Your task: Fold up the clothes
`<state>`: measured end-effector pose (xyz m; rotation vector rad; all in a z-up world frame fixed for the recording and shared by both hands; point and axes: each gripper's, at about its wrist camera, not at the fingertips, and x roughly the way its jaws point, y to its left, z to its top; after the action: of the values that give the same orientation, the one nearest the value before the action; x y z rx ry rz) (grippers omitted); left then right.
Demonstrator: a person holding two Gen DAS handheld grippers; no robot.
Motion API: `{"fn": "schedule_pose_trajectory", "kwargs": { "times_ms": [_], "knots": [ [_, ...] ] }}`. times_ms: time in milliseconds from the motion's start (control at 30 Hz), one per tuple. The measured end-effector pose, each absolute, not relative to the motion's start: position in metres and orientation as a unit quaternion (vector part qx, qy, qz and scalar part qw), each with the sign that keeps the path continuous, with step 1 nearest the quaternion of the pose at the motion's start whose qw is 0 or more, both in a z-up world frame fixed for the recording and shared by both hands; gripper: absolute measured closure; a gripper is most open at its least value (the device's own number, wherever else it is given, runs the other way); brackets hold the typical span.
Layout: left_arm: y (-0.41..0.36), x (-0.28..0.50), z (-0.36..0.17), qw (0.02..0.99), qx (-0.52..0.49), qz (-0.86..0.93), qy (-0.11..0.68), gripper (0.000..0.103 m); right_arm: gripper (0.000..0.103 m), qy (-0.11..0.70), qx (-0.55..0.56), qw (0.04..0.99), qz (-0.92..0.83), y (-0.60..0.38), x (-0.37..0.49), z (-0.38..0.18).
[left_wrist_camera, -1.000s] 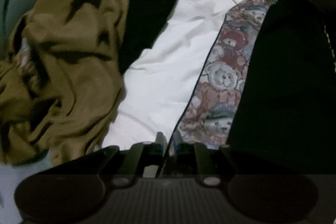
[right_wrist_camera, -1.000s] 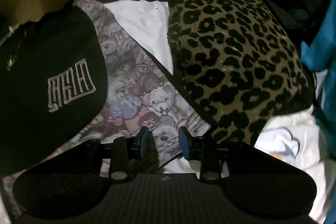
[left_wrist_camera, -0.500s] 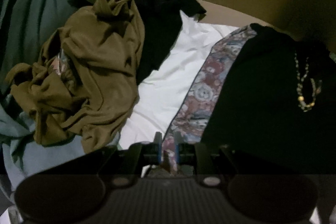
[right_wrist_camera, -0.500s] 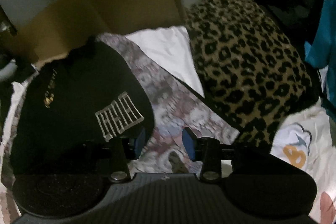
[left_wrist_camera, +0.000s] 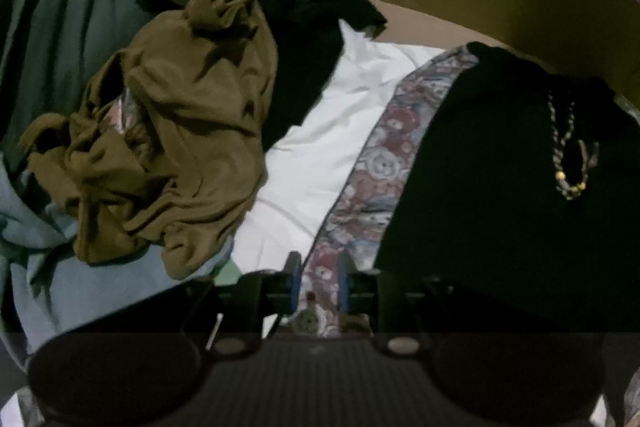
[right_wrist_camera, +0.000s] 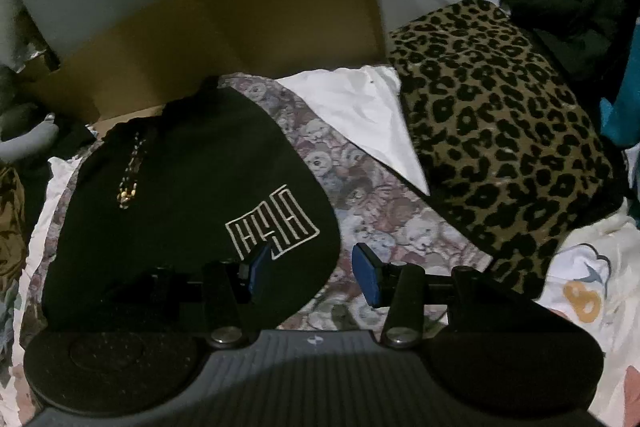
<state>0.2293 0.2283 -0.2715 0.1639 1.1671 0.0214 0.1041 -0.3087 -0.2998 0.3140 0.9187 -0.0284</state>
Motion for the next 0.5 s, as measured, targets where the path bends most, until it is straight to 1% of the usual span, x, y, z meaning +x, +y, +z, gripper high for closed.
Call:
{"fn": "schedule_pose_trajectory", "kwargs": {
  "times_ms": [200, 500],
  "knots": [
    [0.245, 0.218, -0.282, 0.833, 0.069, -0.007, 0.548, 0.081, 0.051, 0.447, 0.141, 0.883, 0.008, -0.282, 0.105, -0.306],
    [0.275, 0.185, -0.315, 0.82, 0.073, -0.023, 0.567, 0.08, 0.051, 0.459, 0.133, 0.876, 0.066, -0.246, 0.095, -0.32]
  ]
}}
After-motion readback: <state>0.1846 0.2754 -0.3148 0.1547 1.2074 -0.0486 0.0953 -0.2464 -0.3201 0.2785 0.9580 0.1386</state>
